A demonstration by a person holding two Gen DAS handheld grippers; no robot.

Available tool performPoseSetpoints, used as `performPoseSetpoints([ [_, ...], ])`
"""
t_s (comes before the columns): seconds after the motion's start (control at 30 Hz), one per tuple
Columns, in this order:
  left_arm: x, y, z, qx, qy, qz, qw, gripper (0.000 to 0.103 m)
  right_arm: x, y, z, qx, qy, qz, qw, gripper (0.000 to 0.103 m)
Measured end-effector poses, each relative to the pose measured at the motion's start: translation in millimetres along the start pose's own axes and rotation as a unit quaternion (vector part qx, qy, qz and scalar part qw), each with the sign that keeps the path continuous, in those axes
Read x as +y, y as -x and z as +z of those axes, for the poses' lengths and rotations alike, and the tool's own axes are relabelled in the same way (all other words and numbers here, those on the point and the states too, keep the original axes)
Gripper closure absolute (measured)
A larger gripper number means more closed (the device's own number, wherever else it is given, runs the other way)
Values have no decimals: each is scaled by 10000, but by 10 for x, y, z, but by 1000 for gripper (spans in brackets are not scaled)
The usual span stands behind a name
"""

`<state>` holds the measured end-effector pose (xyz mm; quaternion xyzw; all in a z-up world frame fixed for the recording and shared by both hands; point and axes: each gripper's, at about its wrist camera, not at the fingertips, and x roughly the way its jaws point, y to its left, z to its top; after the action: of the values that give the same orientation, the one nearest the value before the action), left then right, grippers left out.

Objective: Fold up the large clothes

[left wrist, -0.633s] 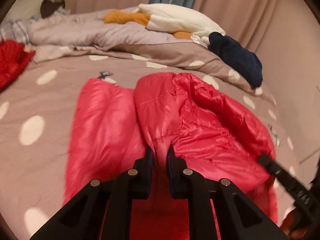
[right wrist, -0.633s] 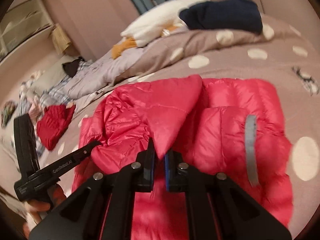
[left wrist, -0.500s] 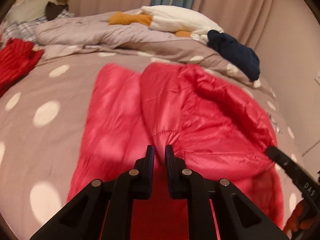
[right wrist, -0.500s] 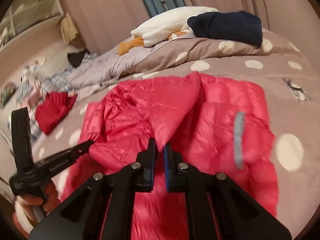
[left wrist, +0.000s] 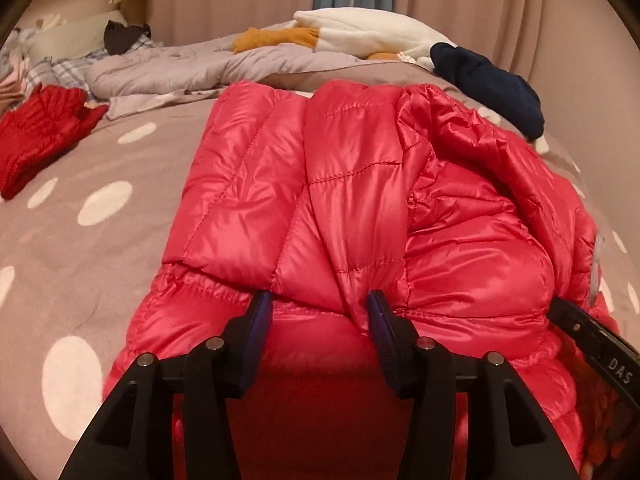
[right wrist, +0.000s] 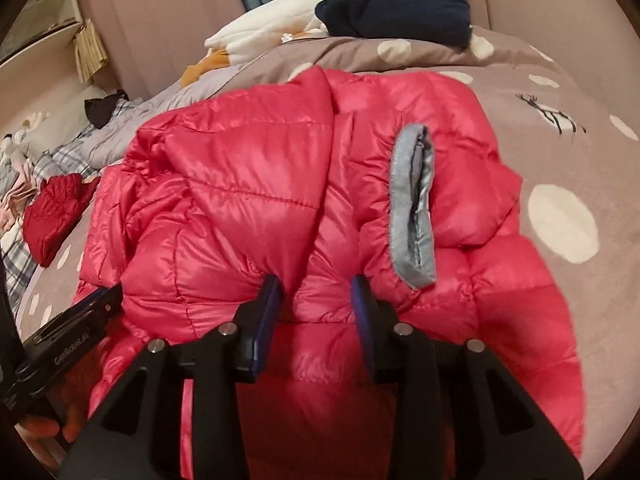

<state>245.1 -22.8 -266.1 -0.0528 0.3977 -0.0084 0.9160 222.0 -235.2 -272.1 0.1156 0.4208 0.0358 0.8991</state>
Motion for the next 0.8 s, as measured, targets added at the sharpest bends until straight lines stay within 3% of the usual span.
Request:
performPoseSetpoints([
  [0.17, -52, -19, 10, -23, -117, 141, 9998, 51, 157, -28, -23, -21, 398, -411, 9984, 65],
  [0.33, -66, 173, -25, -53, -118, 286, 9995, 50, 26, 61, -8, -35, 42, -38, 10000, 62],
  [0.4, -83, 330, -41, -87, -130, 321, 9994, 50, -7, 195, -12, -65, -35, 64, 10000, 57],
  [0.47, -86, 560, -54, -195, -74, 312, 9993, 50, 10, 363, -38, -142, -45, -4, 9999, 36],
  [0.5, -79, 634, -55, -257, -48, 326, 9991, 50, 13, 461, -52, -286, -68, -85, 9995, 31],
  [0.6, -96, 973, -61, -651, -54, 439, 9969, 49, -47, 880, -88, -706, -143, -36, 9974, 26],
  [0.73, -49, 1340, -118, -1025, 183, 669, 9923, 18, -133, 1366, -166, -1122, -118, -262, 9933, 14],
  [0.8, 34, 1447, -178, -1109, 453, 709, 9903, 18, -220, 1575, -228, -1282, -178, -275, 9912, 10],
])
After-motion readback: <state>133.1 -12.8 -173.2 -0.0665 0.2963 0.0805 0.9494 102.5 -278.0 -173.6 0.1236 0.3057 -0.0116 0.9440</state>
